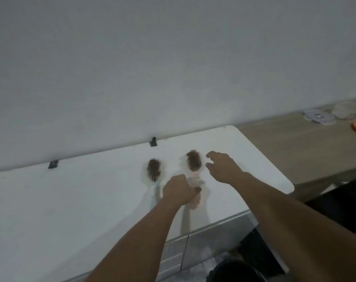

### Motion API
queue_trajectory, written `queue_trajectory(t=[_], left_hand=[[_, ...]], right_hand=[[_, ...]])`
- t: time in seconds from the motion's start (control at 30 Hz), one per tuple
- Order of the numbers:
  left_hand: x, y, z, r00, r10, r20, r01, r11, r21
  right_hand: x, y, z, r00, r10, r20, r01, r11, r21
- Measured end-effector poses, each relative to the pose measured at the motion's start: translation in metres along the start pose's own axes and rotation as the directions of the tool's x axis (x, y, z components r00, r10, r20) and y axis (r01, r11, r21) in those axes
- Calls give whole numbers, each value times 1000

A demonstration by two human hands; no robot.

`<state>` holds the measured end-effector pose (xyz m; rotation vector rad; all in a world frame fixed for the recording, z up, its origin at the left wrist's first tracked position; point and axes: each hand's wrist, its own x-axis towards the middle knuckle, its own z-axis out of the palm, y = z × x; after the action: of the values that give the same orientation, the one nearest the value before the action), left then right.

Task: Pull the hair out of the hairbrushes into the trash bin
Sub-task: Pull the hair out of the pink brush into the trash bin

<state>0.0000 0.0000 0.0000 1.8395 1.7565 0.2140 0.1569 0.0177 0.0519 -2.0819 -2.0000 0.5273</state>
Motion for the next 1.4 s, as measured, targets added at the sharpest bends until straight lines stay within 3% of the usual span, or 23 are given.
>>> queue_trajectory(t=[0.3, 0.57, 0.7, 0.83, 1.0, 1.13, 1.27, 1.4], left_hand=[[16, 2, 31, 988, -29, -154, 33, 999, 28], [14, 7, 47, 969, 36, -243, -48, 998, -44], [4, 3, 51, 957, 60, -283, -102, 985, -136], [-15, 8, 56, 953, 78, -293, -158, 952, -262], [-51, 19, 68, 975, 178, -129, -220, 830, -513], [-90, 18, 89, 955, 279, -103, -282, 742, -608], [-138, 19, 103, 933, 359, -37, -294, 696, -656], [-172, 10, 118, 907, 416, 60, -294, 730, -617]], right_hand=[[24, 4, 27, 997, 74, -27, -70, 989, 132], [28, 16, 51, 985, 92, -149, -45, 956, 291], [12, 26, 64, 954, 230, -191, -75, 803, 591], [-12, 39, 75, 918, 318, -236, -29, 649, 760], [-68, 54, 73, 873, 375, -312, 83, 515, 853], [-124, 64, 66, 835, 448, -321, 128, 408, 904], [-186, 67, 65, 866, 433, -250, 123, 300, 946], [-238, 72, 69, 904, 398, -158, 28, 314, 949]])
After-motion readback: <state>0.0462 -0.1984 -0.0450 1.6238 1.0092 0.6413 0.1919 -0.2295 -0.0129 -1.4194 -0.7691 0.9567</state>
